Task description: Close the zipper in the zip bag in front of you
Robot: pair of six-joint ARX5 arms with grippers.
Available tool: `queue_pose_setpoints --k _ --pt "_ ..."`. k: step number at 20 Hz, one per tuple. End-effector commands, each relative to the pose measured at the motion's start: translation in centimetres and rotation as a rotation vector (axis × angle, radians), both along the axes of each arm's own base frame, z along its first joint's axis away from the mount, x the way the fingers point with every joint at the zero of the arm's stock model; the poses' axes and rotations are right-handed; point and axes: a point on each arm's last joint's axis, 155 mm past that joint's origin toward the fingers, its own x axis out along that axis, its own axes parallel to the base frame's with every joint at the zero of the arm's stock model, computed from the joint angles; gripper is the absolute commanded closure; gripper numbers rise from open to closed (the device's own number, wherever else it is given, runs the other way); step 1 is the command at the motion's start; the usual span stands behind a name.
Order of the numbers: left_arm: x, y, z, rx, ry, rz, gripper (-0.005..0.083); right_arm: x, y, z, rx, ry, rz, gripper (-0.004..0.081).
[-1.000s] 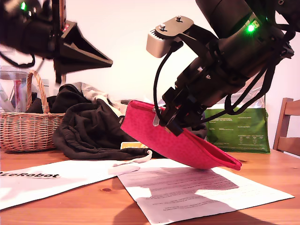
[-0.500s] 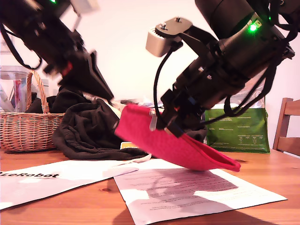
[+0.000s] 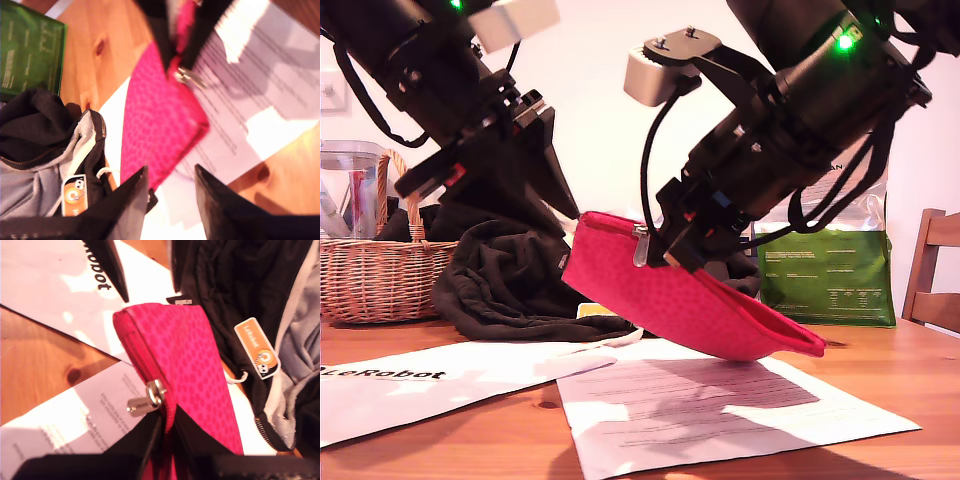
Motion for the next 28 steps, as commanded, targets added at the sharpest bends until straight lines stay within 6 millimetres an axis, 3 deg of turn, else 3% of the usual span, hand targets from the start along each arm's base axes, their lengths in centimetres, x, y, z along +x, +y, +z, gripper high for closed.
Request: queue_pose_setpoints --k 1,5,10,14,18,21,25,28 --pt "0.2 -0.1 -1.2 0.028 -0.006 -0.033 0.0517 0.5 0.7 1.3 0.025 -0.019 0.012 0.0782" --pt "0.3 -0.6 -2.3 0.033 0.01 -0.042 0.0518 0.4 1.0 1.4 0.031 -0.013 0.026 0.0782" --pt "1.1 -2.5 -0.6 -0.052 -0.053 -0.07 0.0521 0.0 1.1 1.0 0.026 0.006 0.041 0.0782" --pt "-0.3 -3.2 -1.0 -0.058 -0.002 -0.093 0.0614 0.0 1.1 1.0 0.026 0.006 0.04 0.0782" --pt "-2.0 -3.7 -1.3 -0.079 0.07 -0.119 0.0632 0.2 0.9 1.0 0.026 0.005 0.035 0.0782" --pt "-2.4 -4.0 -1.3 -0.094 0.114 -0.095 0.0801 0.6 1.0 1.7 0.034 -0.007 0.027 0.0782" --pt "-2.1 -4.1 -1.2 -0.11 0.138 -0.048 0.0793 2.1 0.2 2.9 0.017 -0.047 -0.044 0.0743" --pt "-1.8 -3.9 -1.3 -0.111 0.15 -0.013 0.0793 1.7 -0.3 3.5 -0.007 -0.019 -0.051 0.0725"
